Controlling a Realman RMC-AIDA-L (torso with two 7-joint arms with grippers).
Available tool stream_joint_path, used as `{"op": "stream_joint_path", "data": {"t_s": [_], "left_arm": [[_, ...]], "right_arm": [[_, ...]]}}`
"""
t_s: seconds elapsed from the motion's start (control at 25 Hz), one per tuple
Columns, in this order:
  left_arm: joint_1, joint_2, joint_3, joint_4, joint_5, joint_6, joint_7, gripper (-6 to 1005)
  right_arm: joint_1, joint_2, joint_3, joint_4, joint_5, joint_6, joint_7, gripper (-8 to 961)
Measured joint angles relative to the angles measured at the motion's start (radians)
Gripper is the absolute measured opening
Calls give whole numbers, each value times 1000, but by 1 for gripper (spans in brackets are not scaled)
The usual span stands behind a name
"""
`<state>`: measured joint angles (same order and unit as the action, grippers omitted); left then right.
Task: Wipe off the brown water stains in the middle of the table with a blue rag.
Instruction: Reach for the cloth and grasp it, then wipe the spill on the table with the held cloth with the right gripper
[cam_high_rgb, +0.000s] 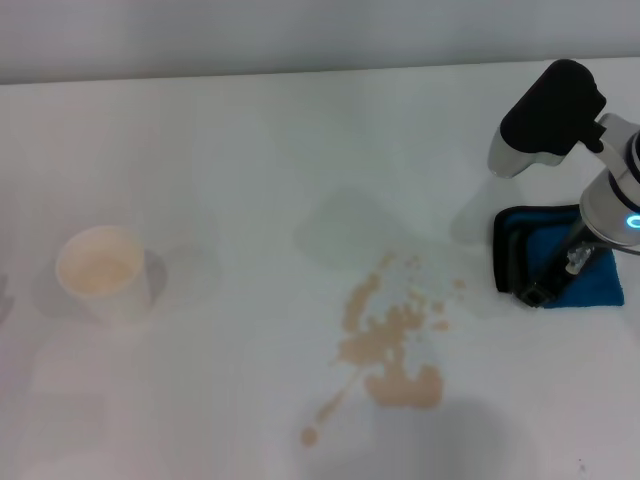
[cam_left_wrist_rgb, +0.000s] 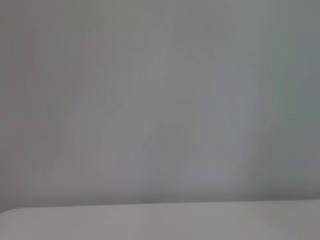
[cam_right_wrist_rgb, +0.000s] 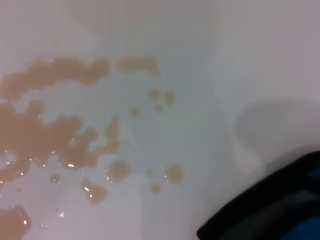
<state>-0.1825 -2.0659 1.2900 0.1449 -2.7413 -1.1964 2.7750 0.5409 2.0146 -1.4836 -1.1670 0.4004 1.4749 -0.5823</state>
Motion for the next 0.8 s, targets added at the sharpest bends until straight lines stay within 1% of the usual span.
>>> {"op": "stream_joint_path", "data": {"t_s": [0.12,0.44,0.64,0.8], "left_arm": [[0,-1,0,1,0,0,0,877],[0,-2,-3,-1,0,0,0,877],[0,-2,-4,-2,0,0,0,877],[0,-2,-4,-4,0,0,0,876]], "right_arm": [[1,-1,0,1,-1,1,3,403],[-1,-1,-5,1,-27,-4,7,256],[0,-1,-7,1,-39,-15,6,215],[2,0,-16,-6,-30,-17,-4,122]]}}
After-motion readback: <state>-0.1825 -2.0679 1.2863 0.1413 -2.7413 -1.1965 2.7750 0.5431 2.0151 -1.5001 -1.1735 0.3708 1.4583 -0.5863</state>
